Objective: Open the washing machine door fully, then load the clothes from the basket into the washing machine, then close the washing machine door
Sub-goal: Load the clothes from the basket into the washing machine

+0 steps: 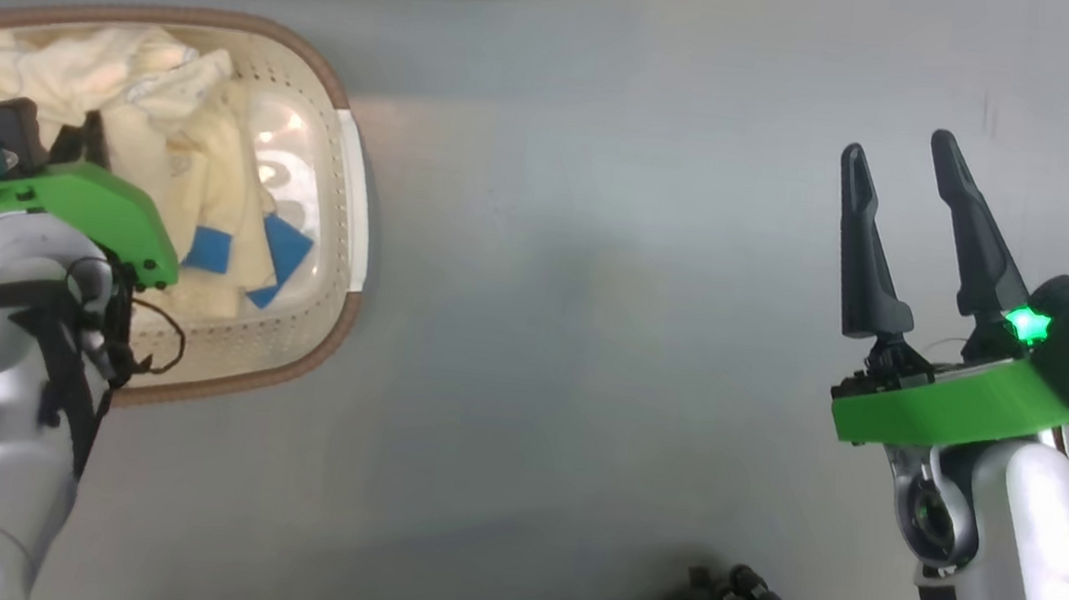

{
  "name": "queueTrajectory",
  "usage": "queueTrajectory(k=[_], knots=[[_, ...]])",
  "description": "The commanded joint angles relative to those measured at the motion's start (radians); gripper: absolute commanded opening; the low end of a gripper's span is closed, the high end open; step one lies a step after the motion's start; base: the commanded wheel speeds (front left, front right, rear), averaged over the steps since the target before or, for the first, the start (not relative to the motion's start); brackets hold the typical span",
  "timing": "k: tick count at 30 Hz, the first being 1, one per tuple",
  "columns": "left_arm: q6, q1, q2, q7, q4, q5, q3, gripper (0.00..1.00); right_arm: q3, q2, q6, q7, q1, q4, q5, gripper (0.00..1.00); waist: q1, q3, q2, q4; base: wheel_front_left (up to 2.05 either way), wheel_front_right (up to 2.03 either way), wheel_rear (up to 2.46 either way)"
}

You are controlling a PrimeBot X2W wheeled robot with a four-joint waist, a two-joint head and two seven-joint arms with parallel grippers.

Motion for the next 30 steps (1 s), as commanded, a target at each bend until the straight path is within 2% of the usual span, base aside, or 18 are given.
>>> queueTrajectory(k=[1, 7, 24, 30], knots=[[0.011, 0.038, 0.027, -0.019, -0.037, 0.013, 0.015, 0.0, 0.003, -0.008, -0.003, -0.006, 0.042, -0.021, -0.009, 1.0, 0.0, -0.052, 0.0, 0.028, 0.0, 0.0, 0.0], [0.043, 0.11, 0.022, -0.022, -0.178, 0.031, 0.035, 0.0, -0.037, -0.008, -0.003, -0.006, 0.078, -0.02, -0.028, 1.0, 0.0, -0.138, 0.0, 0.059, 0.0, 0.0, 0.0], [0.152, 0.525, 0.042, -0.023, -0.718, 0.132, 0.116, 0.0, -0.095, -0.008, -0.003, 0.05, 0.245, -0.038, -0.07, 1.0, 0.0, -0.469, 0.0, 0.137, 0.0, 0.0, 0.0], [0.17, 0.63, 0.052, -0.023, -0.825, 0.141, 0.113, 0.0, -0.096, -0.008, -0.003, 0.086, 0.304, -0.067, -0.072, 1.0, 0.0, -0.559, 0.0, 0.154, 0.0, 0.0, 0.0]])
